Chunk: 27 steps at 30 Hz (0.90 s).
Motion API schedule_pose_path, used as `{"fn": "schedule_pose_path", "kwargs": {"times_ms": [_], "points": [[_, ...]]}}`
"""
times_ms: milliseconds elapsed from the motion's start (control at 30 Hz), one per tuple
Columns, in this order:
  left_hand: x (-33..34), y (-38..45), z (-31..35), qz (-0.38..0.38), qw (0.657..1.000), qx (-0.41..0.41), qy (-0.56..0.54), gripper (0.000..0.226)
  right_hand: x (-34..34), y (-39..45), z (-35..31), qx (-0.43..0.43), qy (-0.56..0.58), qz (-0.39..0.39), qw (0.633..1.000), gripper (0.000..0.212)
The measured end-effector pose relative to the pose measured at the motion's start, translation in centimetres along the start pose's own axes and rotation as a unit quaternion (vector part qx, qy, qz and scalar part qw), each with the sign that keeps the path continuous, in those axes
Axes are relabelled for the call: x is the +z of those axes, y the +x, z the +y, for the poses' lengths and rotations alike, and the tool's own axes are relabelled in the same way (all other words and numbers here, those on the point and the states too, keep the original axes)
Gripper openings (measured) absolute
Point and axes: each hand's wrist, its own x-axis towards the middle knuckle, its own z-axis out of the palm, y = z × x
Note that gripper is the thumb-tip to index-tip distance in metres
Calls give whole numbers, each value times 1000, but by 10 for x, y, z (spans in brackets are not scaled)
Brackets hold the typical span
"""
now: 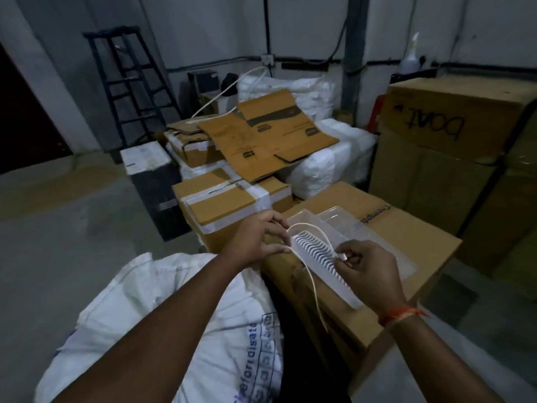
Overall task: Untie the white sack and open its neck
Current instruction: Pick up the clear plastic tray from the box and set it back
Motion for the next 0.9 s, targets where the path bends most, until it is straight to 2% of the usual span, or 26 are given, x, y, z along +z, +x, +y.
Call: {"fn": "schedule_pose_path", "kwargs": {"times_ms": [133,300,467,667,800,900], "points": [[28,42,-4,7,999,-46,-20,16,-1,46,30,6,-50,2,999,17],[59,73,-25,-46,990,-121,63,22,16,79,52,7,-150,-70,986,20],[73,87,-34,-89,971,-173,142,26,29,94,53,23,-207,-69,976,18],[73,97,-23,-85,946,-226,214,29,42,110,47,7,-219,-74,973,20],[76,97,-19,-147,923,-245,256,40,49,108,44,-18,-231,-100,968,22],[69,104,-12,-226,905,-250,258,34,54,100,49,-16,-254,-113,960,19]]}}
